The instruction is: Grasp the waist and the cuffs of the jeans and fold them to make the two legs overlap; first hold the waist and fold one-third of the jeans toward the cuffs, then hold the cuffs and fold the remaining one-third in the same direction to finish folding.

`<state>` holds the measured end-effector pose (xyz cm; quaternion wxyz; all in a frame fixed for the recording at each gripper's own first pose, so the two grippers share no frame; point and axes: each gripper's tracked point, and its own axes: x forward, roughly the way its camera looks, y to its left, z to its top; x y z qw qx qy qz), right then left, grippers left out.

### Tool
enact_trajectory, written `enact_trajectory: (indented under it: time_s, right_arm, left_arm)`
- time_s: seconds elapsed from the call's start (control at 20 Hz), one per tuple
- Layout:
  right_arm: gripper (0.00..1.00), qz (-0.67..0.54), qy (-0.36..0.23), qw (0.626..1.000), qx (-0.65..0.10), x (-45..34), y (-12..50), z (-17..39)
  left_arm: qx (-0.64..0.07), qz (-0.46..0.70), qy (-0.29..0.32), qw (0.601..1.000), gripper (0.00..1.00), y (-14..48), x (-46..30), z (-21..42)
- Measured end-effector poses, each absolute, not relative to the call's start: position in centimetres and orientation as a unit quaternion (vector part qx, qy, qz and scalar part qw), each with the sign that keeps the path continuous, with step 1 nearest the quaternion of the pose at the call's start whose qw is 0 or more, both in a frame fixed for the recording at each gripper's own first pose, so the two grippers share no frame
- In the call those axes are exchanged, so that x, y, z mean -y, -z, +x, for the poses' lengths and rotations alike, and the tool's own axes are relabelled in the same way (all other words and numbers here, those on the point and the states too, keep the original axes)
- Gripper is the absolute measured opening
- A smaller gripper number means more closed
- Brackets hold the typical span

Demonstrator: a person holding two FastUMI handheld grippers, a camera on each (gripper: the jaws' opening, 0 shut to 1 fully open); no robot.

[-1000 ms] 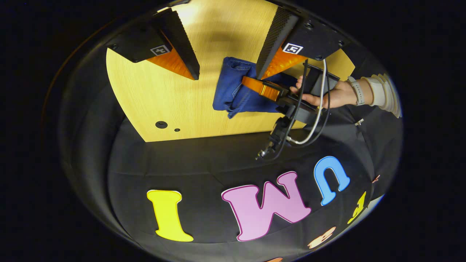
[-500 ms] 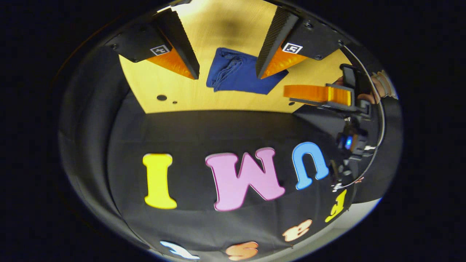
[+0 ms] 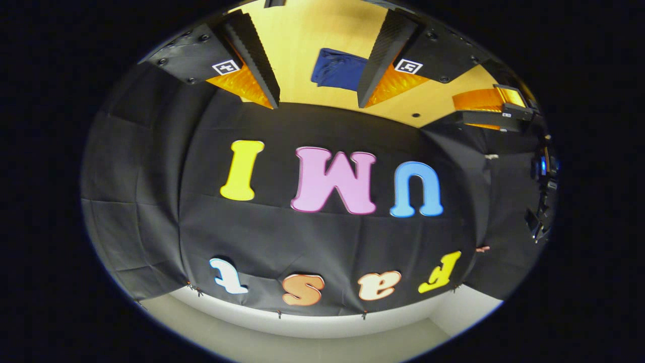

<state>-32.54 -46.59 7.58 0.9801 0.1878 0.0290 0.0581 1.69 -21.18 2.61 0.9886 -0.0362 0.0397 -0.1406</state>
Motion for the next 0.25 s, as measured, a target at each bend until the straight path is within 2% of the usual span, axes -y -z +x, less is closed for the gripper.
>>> enact_trajectory:
  time_s: [0.25]
  right_arm:
    - [0.94,0.164,-0.045,0.985,-0.002,46.7,-9.4,-35.0]
  left_arm:
    - [-0.003,-0.019,0.097,0.995,0.95,-5.5,19.6,-0.7]
